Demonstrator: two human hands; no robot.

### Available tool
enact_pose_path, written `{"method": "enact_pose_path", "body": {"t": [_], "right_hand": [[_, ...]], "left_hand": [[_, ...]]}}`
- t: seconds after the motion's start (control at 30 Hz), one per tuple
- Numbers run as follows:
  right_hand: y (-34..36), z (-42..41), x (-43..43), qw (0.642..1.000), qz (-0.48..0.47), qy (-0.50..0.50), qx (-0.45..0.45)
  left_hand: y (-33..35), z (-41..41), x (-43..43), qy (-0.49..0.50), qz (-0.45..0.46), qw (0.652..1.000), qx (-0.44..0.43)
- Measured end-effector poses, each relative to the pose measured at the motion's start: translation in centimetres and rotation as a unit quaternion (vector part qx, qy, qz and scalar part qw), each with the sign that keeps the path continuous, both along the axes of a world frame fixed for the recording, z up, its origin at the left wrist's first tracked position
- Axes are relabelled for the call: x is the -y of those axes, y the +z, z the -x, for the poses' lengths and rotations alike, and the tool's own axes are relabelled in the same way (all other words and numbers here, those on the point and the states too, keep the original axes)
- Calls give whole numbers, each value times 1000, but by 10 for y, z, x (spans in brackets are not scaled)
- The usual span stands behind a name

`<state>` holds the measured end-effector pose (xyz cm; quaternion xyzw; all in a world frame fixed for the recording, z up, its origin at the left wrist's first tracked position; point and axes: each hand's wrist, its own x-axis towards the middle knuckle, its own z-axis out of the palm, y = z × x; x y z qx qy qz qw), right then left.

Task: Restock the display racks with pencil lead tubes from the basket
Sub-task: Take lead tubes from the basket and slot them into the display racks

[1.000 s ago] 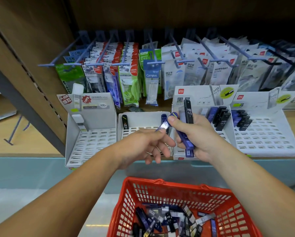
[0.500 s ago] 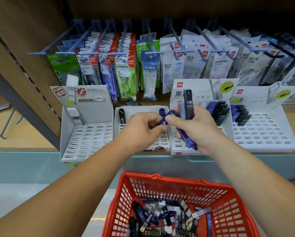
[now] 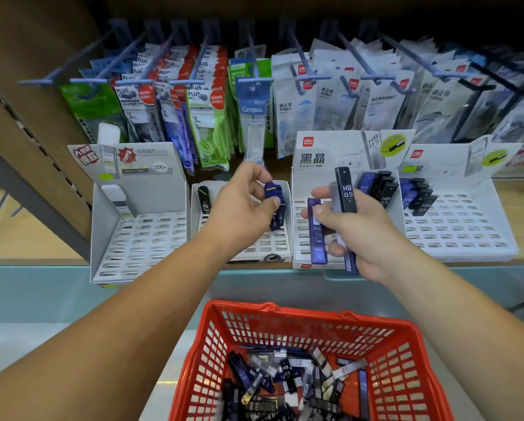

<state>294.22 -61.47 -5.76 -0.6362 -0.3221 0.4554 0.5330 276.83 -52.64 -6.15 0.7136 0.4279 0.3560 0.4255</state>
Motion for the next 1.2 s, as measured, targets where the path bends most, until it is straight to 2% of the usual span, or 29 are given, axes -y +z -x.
{"method": "enact_pose_path", "body": {"t": [0.1, 0.37, 0.53, 0.63, 0.97, 1.03, 1.2], "right_hand": [[2, -2, 4, 1000, 0, 2, 5], [6, 3, 9, 999, -5, -29, -12], [7, 3, 9, 997, -29, -70, -30], [6, 1, 10, 994, -40, -93, -33], [11, 0, 11, 992, -33, -113, -41], [15, 2, 10, 991, -22, -116, -69], [19, 9, 7, 985, 5, -99, -142]], "left_hand": [[3, -5, 5, -5, -18, 1000, -3], [-2, 6, -1, -12, -84, 992, -92], [-2, 7, -2, -10, -63, 994, -87], [-2, 5, -1, -21, -70, 989, -126], [0, 0, 1, -29, -183, 958, -218], [3, 3, 4, -51, -203, 954, -213], [17, 8, 21, -121, -227, 959, -122]]}}
